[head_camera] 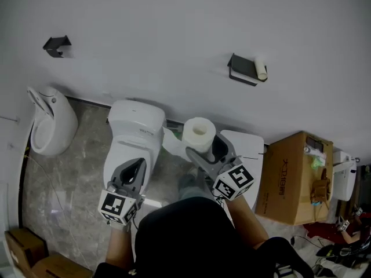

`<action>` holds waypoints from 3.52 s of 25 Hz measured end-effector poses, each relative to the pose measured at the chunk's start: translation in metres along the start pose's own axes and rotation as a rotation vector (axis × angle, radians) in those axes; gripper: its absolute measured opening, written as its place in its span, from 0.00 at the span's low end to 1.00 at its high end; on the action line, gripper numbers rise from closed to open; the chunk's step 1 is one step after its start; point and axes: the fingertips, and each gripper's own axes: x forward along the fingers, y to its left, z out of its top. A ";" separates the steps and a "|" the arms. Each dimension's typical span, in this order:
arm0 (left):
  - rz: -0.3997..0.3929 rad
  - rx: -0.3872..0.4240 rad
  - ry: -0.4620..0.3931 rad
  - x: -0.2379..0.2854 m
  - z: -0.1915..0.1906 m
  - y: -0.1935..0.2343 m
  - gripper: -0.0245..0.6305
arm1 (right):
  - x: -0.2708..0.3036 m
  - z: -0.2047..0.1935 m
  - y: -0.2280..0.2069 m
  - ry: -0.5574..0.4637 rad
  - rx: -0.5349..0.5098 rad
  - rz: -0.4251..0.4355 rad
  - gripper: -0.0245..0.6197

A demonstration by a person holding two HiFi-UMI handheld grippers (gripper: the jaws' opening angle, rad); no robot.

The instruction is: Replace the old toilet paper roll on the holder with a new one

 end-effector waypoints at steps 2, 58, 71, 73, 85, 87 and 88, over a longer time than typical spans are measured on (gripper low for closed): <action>0.000 0.009 0.005 0.025 0.007 0.006 0.06 | 0.012 0.004 -0.020 0.002 -0.002 0.012 0.61; -0.584 0.305 0.027 0.407 0.099 -0.090 0.06 | -0.094 0.036 -0.298 -0.089 0.124 -0.673 0.61; -0.640 0.611 -0.003 0.440 0.109 -0.167 0.06 | -0.173 0.023 -0.281 -0.132 0.159 -0.949 0.61; -0.635 0.714 -0.009 0.448 0.105 -0.172 0.08 | -0.183 0.023 -0.277 -0.139 0.160 -0.979 0.61; -0.550 0.934 0.004 0.500 0.125 -0.203 0.21 | -0.230 0.022 -0.264 -0.199 0.174 -1.117 0.61; -0.541 0.934 0.012 0.508 0.125 -0.207 0.21 | -0.237 0.020 -0.263 -0.205 0.178 -1.135 0.61; -0.537 0.934 0.014 0.512 0.125 -0.208 0.21 | -0.240 0.020 -0.262 -0.207 0.179 -1.142 0.61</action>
